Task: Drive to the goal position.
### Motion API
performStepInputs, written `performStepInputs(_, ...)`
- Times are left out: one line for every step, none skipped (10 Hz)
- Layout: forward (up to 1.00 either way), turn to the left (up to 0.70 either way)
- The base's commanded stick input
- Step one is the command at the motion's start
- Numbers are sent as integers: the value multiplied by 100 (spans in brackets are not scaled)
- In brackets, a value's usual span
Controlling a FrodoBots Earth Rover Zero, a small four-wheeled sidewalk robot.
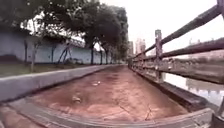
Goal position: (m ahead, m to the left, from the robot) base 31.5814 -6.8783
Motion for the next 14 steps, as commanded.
performStepInputs(100,0)
performStepInputs(100,0)
performStepInputs(100,0)
performStepInputs(100,0)
performStepInputs(100,0)
performStepInputs(100,0)
performStepInputs(100,0)
performStepInputs(100,0)
performStepInputs(100,4)
performStepInputs(100,15)
performStepInputs(100,23)
performStepInputs(100,31)
performStepInputs(100,15)
performStepInputs(100,0)
